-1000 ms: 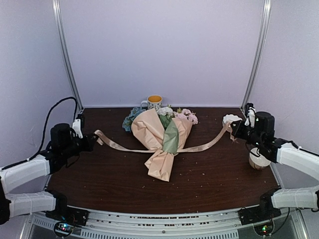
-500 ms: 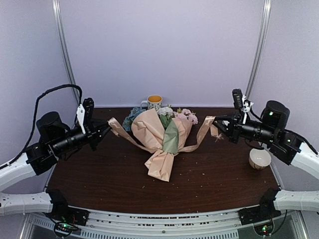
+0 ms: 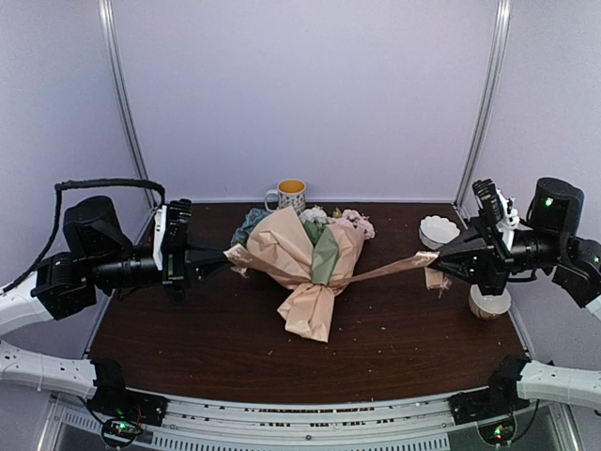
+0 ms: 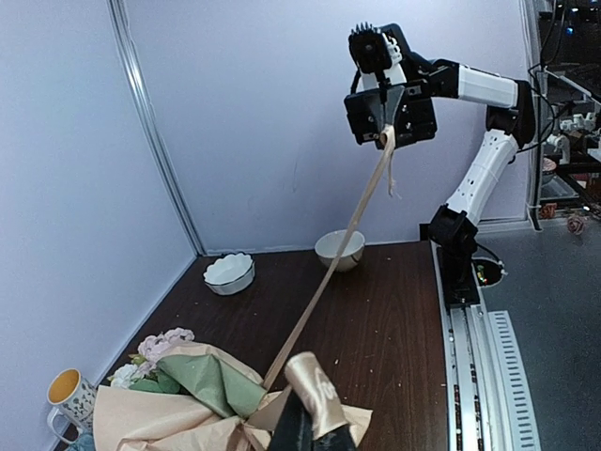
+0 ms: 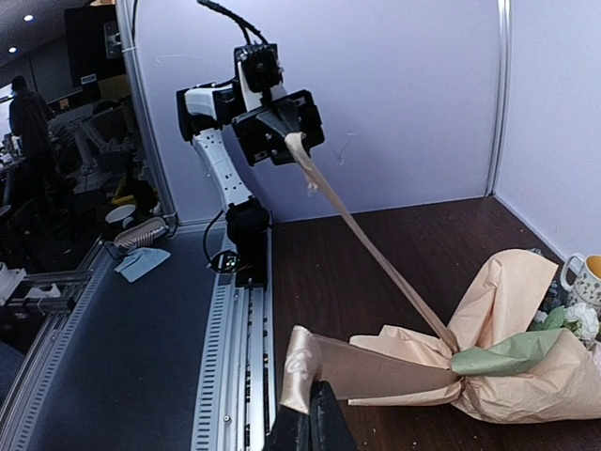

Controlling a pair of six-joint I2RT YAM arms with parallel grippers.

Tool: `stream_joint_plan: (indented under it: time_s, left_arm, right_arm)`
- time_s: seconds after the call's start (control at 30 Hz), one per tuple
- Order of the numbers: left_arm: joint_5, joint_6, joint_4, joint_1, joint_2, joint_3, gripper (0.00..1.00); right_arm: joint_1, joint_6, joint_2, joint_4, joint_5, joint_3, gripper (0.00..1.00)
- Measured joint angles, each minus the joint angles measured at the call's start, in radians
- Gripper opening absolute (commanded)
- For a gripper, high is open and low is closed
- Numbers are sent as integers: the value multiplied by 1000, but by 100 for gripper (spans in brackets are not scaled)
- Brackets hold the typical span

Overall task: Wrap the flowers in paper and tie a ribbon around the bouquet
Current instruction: Cross the half-tied ribbon over the folded bouquet.

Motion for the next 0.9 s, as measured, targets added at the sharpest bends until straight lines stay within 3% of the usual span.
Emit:
stream_joint_plan:
  time_s: [0.17, 0.27, 0.3, 0.37, 0.43, 0.47, 0.6, 0.67, 0.77, 0.9]
  left_arm:
    - [30, 18, -15, -2, 11, 16, 0]
    - [19, 32, -7, -5, 26, 19, 0]
    - [-6, 35, 0, -5, 33, 19, 0]
    - [-67, 41, 19, -6, 55, 19, 0]
    - [-148, 50, 16, -6, 110, 43, 0]
    - [-167, 52, 16, -6, 134, 55, 0]
    - [-194, 59, 17, -5, 223, 99, 0]
    - [-192, 60, 17, -5, 241, 109, 0]
    - [-188, 63, 27, -5, 253, 124, 0]
    - [-179, 66, 49, -5, 267, 153, 0]
  right_arm:
    - [0, -69, -34, -112, -105, -18, 0]
    - [0, -70, -61, -113, -51, -58, 0]
    - [0, -55, -65, -100, 0, -75, 13]
    - [-7, -3, -48, -63, 151, -112, 58]
    - [-36, 71, 26, -59, 367, -122, 94]
    - [-57, 105, 72, -63, 459, -119, 99]
    - [-181, 219, 277, -136, 748, -103, 100]
    - [-189, 247, 309, -143, 785, -110, 100]
    - [-101, 233, 292, -80, 769, -113, 97]
    - [113, 136, 313, 81, 669, -108, 90]
